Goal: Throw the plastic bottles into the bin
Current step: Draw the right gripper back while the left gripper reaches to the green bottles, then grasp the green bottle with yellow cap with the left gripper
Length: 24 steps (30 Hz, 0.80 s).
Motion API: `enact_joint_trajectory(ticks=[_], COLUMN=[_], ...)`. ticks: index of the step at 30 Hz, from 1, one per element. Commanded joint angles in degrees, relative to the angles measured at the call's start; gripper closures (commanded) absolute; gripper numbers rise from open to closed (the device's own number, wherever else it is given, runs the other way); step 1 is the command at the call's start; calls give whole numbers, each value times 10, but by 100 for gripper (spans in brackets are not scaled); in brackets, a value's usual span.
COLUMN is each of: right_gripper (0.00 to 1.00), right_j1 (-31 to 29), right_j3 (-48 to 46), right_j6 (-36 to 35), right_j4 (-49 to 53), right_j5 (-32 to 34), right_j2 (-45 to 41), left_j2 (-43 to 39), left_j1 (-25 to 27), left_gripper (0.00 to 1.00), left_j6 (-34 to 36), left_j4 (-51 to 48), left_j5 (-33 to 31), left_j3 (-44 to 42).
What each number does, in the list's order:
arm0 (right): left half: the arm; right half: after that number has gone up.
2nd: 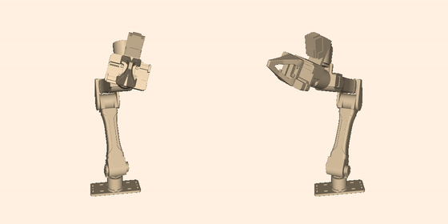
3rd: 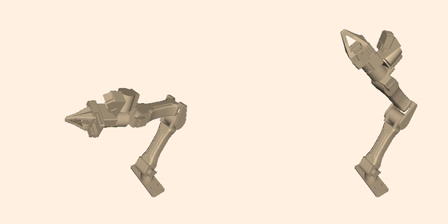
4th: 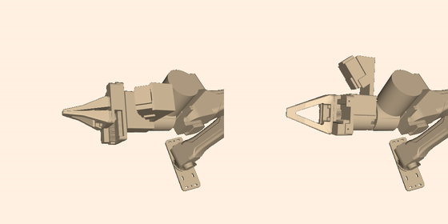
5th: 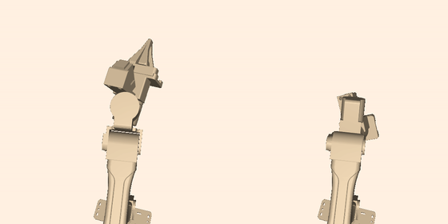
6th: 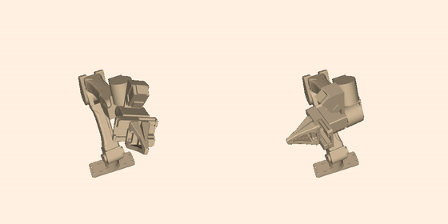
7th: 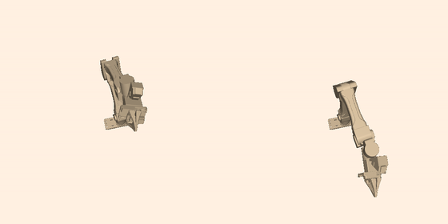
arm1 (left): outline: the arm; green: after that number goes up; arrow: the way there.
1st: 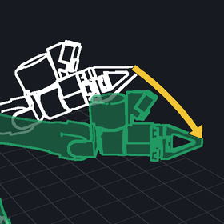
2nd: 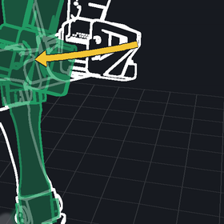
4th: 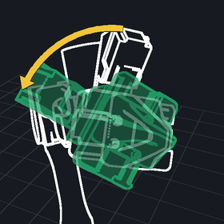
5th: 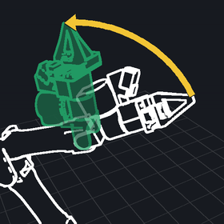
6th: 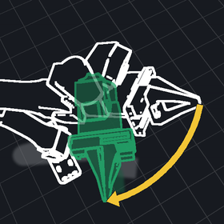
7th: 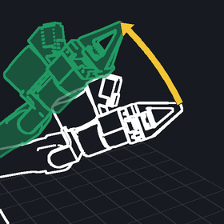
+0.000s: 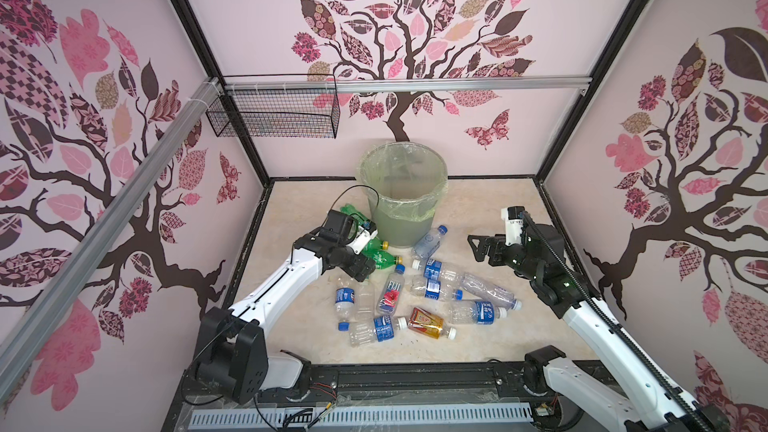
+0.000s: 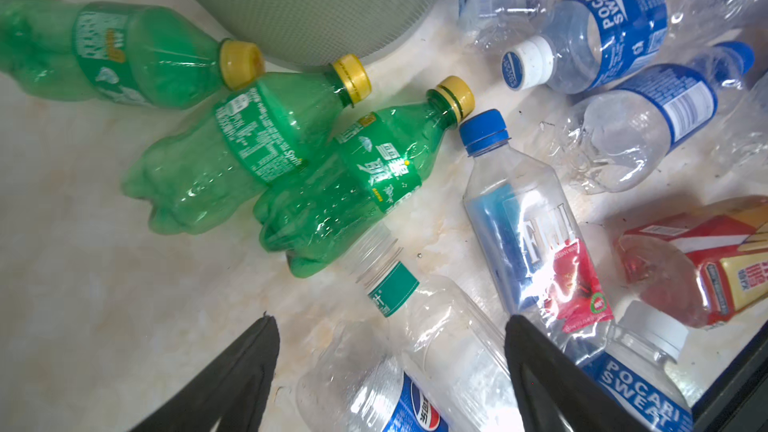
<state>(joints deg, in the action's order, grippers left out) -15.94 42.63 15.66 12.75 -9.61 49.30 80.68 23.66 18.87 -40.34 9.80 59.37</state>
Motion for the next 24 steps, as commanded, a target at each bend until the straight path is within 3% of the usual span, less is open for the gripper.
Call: enact_joint_trajectory(ticks=[1, 11, 24], right_gripper=[1, 0, 0], right_j1=[1, 1, 1], right_j3=[-3, -36, -51], right_j6=[5, 16, 18], right_j4=[-16, -30, -35], right_j5=[5, -8, -22], right_j2=[-16, -42, -72], left_j2=[30, 88, 179], left_j1=[13, 39, 39], left_gripper=[15, 15, 18], left_j6=[56, 144, 178], left_j4=[21, 114, 165], left_j5=[-24, -47, -64], left_j3=[32, 19, 51])
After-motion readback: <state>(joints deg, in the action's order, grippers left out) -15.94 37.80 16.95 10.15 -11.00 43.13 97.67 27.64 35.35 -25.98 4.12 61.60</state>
